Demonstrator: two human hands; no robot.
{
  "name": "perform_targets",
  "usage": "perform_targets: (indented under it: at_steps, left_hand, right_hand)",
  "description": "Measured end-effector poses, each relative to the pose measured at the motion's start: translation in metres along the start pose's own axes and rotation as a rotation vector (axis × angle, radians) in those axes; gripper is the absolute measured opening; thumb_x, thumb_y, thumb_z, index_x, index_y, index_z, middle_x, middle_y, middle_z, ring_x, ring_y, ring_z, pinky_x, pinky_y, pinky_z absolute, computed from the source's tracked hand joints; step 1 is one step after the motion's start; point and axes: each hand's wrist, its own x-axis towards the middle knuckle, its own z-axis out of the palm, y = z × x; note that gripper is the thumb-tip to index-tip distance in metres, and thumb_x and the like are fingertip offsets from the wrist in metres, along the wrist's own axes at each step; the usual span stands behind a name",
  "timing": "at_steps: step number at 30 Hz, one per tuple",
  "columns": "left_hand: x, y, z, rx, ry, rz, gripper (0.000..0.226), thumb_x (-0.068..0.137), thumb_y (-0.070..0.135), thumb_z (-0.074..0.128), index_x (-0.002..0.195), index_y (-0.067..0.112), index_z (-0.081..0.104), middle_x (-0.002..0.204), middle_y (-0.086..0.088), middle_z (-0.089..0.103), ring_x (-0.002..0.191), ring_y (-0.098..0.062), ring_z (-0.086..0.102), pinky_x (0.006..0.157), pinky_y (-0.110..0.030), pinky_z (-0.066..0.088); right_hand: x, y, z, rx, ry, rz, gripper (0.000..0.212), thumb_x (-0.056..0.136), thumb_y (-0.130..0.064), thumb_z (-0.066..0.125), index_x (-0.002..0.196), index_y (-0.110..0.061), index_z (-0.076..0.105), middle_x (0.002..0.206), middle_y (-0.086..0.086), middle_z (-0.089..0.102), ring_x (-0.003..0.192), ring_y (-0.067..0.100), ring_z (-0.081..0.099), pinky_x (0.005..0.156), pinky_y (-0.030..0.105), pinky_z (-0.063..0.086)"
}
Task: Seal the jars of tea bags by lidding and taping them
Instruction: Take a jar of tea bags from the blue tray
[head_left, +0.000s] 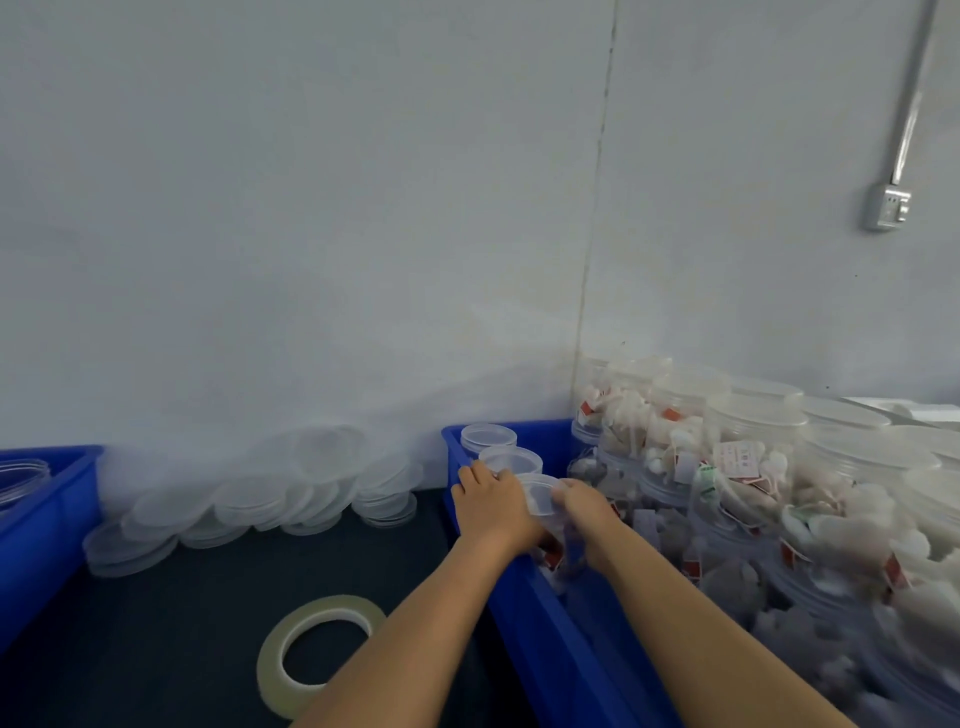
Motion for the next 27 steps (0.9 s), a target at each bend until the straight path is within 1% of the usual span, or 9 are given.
perform_targets:
  at_steps: [2, 4, 8, 10, 13, 20, 23, 25, 27]
  left_hand:
    - [0.000, -0.001, -0.001, 0.010, -0.026, 0.001, 0.085, 0.075, 0.061, 0.070, 0.136, 0.010, 0.042, 0.144, -0.015, 0.032, 0.133, -0.033, 0.028, 0.109, -0.040, 0.028]
    - [0.000, -0.002, -0.002, 0.006, -0.044, 0.007, 0.088, 0.076, 0.062, 0.068, 0.140, 0.010, 0.039, 0.147, -0.015, 0.031, 0.136, -0.033, 0.026, 0.111, -0.042, 0.028]
    - [-0.006, -0.007, -0.007, -0.106, -0.077, 0.039, 0.088, 0.077, 0.060, 0.068, 0.142, 0.010, 0.036, 0.147, -0.015, 0.031, 0.135, -0.033, 0.027, 0.109, -0.044, 0.031]
    - [-0.012, -0.011, -0.012, -0.172, -0.068, 0.064, 0.083, 0.078, 0.057, 0.068, 0.140, 0.011, 0.038, 0.144, -0.014, 0.034, 0.132, -0.032, 0.031, 0.106, -0.043, 0.034]
    - [-0.022, -0.022, -0.022, -0.256, -0.077, 0.114, 0.068, 0.083, 0.049, 0.065, 0.137, 0.015, 0.043, 0.137, -0.013, 0.041, 0.126, -0.030, 0.037, 0.100, -0.041, 0.039]
    - [-0.056, -0.061, -0.069, -0.265, -0.070, 0.141, 0.038, 0.089, 0.041, 0.065, 0.118, 0.016, 0.064, 0.120, -0.009, 0.063, 0.107, -0.028, 0.060, 0.090, -0.041, 0.050]
    - [-0.078, -0.081, -0.091, -0.299, 0.022, 0.047, 0.030, 0.089, 0.040, 0.063, 0.108, 0.018, 0.069, 0.112, -0.004, 0.068, 0.105, -0.024, 0.062, 0.086, -0.036, 0.049]
    - [-0.098, -0.098, -0.106, -0.320, 0.109, -0.025, 0.027, 0.090, 0.039, 0.060, 0.102, 0.017, 0.069, 0.109, -0.005, 0.069, 0.103, -0.024, 0.063, 0.082, -0.033, 0.047]
    - [-0.122, -0.117, -0.120, -0.269, 0.161, -0.095, 0.027, 0.090, 0.040, 0.057, 0.102, 0.017, 0.067, 0.110, -0.005, 0.068, 0.103, -0.025, 0.062, 0.079, -0.033, 0.045]
  right_hand:
    - [0.000, 0.005, -0.004, 0.030, -0.031, -0.091, 0.040, 0.101, -0.014, 0.043, 0.136, 0.002, 0.046, 0.138, 0.024, 0.049, 0.118, 0.034, 0.051, 0.105, 0.042, 0.040]
    - [-0.003, 0.013, -0.006, 0.055, -0.016, -0.135, 0.039, 0.100, -0.014, 0.044, 0.134, 0.003, 0.049, 0.137, 0.024, 0.051, 0.122, 0.038, 0.052, 0.100, 0.043, 0.043]
    - [-0.003, 0.016, -0.005, 0.068, -0.025, -0.118, 0.039, 0.100, -0.013, 0.043, 0.134, 0.006, 0.047, 0.137, 0.026, 0.049, 0.126, 0.041, 0.048, 0.100, 0.045, 0.043]
    - [-0.002, 0.012, -0.004, 0.056, -0.023, -0.028, 0.040, 0.099, -0.014, 0.045, 0.134, 0.006, 0.046, 0.135, 0.027, 0.050, 0.123, 0.042, 0.050, 0.099, 0.047, 0.043]
    - [-0.003, 0.005, 0.002, -0.057, 0.058, 0.036, 0.045, 0.098, -0.016, 0.049, 0.138, 0.002, 0.040, 0.134, 0.023, 0.049, 0.119, 0.035, 0.051, 0.101, 0.044, 0.044]
    - [-0.058, -0.027, 0.041, -0.400, 0.222, -0.145, 0.056, 0.094, -0.026, 0.046, 0.145, -0.009, 0.028, 0.148, 0.020, 0.023, 0.133, 0.040, 0.028, 0.106, 0.054, 0.031]
    - [-0.084, -0.040, 0.065, -0.348, 0.115, -0.326, 0.052, 0.093, -0.019, 0.048, 0.142, -0.007, 0.036, 0.139, 0.021, 0.040, 0.124, 0.038, 0.043, 0.102, 0.052, 0.040]
    - [-0.103, -0.046, 0.083, -0.240, 0.018, -0.438, 0.046, 0.092, -0.012, 0.050, 0.137, -0.008, 0.045, 0.132, 0.018, 0.051, 0.117, 0.033, 0.050, 0.098, 0.044, 0.044]
    - [-0.127, -0.053, 0.103, -0.128, -0.078, -0.509, 0.035, 0.091, -0.006, 0.051, 0.126, -0.008, 0.055, 0.114, 0.013, 0.060, 0.100, 0.024, 0.055, 0.083, 0.032, 0.044]
